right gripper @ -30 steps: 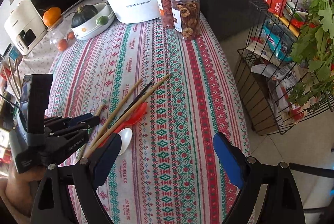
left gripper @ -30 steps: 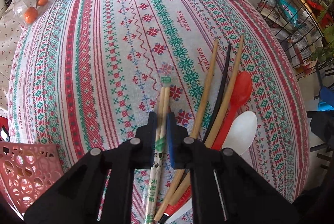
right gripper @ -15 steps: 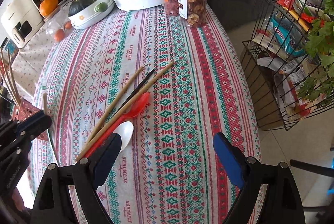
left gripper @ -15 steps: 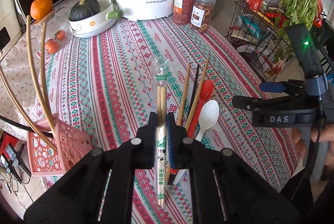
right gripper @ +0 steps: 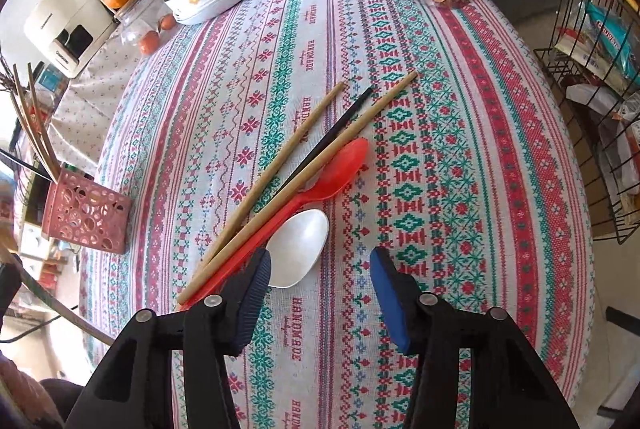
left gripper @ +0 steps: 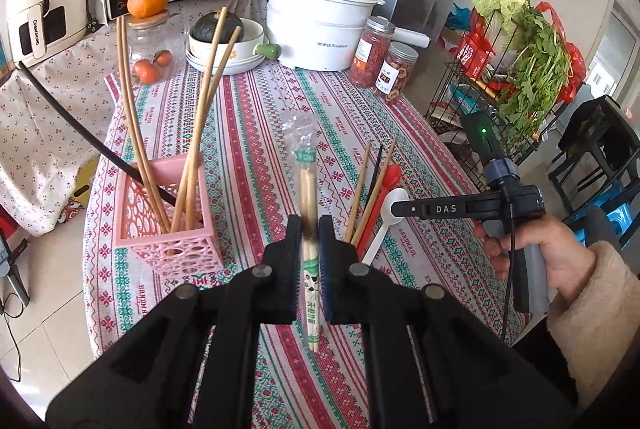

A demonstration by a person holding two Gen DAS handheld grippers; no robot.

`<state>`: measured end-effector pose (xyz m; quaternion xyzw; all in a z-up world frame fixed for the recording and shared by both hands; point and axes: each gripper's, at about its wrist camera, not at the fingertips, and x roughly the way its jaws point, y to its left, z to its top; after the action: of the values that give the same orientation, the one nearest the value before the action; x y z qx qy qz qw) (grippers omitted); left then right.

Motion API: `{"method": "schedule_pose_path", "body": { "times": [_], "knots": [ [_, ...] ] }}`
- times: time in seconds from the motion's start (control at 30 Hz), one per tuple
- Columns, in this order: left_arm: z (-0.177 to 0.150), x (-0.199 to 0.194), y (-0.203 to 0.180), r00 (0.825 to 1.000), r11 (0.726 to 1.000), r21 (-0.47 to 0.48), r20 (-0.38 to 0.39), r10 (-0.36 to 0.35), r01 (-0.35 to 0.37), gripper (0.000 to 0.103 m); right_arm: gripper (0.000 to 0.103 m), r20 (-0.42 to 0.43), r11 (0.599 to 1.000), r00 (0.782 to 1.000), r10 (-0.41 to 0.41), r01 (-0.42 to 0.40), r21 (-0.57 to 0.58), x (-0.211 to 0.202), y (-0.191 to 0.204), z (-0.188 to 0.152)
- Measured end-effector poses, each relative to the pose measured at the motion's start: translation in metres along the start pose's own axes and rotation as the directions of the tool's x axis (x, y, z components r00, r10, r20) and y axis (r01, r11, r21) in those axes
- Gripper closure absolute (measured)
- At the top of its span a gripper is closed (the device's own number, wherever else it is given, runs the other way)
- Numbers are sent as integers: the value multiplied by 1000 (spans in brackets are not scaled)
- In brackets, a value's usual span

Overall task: Organize utensils
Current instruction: 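Lift the wrapped chopsticks toward the basket with the left gripper while the right grasps the white spoon, then lower the wrapped chopsticks into the pink basket with the left while the right drops the white spoon in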

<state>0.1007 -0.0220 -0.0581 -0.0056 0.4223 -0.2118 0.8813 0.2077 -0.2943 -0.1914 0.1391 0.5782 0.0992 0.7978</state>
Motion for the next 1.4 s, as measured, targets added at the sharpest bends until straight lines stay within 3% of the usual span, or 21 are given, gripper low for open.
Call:
{"method": "schedule_pose_path", "body": {
  "times": [0.13, 0.2, 0.23, 0.5, 0.67, 0.83, 1.0, 1.17, 1.27, 1.4],
  "knots": [
    [-6, -6, 7, 1000, 1000, -11, 2, 0, 0, 94, 73, 46, 999, 998, 30, -31, 18, 2, 2, -2],
    [-11, -10, 9, 1000, 1000, -12, 8, 5, -5, 94, 83, 57, 1000, 998, 25, -25, 5, 5, 6, -1],
    [-13, -13, 11, 1000, 1000, -13, 12, 6, -6, 95, 93, 57, 1000, 998, 22, -22, -4, 7, 8, -2],
    [-13, -51, 21, 994, 1000, -21, 109, 21, -19, 97, 97, 169, 1000, 986, 3, -2, -6, -23, 16, -14],
    [-10, -84, 27, 978, 999, -35, 209, 15, -8, 97, 99, 300, 998, 954, -10, 27, -53, -70, 35, -26],
    [-4, -122, 28, 935, 999, -32, 352, 48, -39, 97, 99, 445, 992, 896, -1, 56, -111, -120, 59, -38],
    [-1, -149, 32, 862, 993, -59, 494, 116, -100, 97, 99, 545, 988, 837, 42, 46, -147, -153, 80, -47],
    [2, -142, 40, 819, 981, -64, 542, 189, -184, 97, 99, 557, 986, 828, 66, 33, -166, -157, 94, -46],
    [4, -122, 48, 826, 971, -67, 516, 229, -228, 97, 99, 544, 985, 837, 67, 31, -169, -151, 98, -44],
    [9, -94, 62, 859, 965, -91, 441, 259, -244, 97, 99, 532, 984, 844, 67, 33, -176, -144, 102, -42]
  ]
}}
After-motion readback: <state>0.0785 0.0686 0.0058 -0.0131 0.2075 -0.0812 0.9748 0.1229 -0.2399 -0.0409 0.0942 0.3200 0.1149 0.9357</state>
